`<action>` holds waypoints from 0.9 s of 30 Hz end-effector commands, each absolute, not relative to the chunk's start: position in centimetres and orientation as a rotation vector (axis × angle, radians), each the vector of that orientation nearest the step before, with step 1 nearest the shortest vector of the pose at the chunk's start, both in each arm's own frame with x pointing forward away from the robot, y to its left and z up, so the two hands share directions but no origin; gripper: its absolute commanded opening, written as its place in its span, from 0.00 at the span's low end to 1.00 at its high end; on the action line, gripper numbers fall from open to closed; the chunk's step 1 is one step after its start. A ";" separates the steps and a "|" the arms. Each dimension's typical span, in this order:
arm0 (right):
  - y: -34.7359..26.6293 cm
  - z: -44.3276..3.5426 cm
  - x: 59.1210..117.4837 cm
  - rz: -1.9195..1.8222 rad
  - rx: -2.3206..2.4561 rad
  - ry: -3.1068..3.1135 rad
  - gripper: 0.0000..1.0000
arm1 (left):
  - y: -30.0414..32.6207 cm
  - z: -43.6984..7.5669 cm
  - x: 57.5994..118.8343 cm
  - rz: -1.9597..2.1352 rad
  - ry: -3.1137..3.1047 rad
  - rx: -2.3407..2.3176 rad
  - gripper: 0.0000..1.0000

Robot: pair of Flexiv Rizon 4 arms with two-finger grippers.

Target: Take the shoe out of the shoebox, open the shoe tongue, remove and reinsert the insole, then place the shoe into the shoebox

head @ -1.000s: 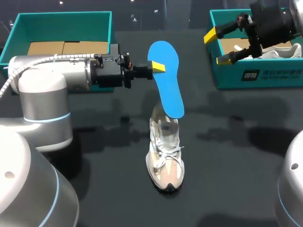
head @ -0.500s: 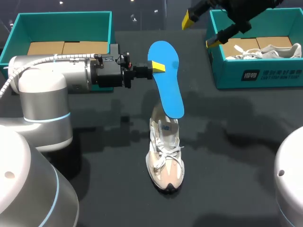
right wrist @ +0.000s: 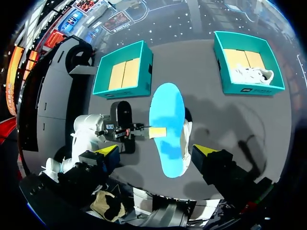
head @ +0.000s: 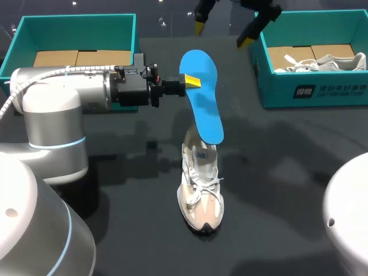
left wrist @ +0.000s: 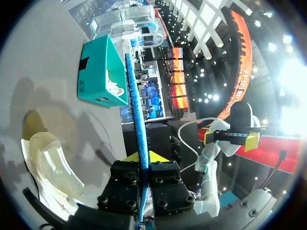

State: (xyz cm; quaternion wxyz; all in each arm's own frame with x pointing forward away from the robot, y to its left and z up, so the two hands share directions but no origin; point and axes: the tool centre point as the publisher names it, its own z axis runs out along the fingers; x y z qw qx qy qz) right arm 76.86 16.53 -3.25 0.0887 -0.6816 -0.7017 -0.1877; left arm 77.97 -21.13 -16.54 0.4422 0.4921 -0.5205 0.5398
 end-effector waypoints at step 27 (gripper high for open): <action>19.3 -4.6 75.9 -0.022 -2.373 -2.228 1.00 | -21.2 -16.6 78.0 1.340 -1.291 1.221 0.00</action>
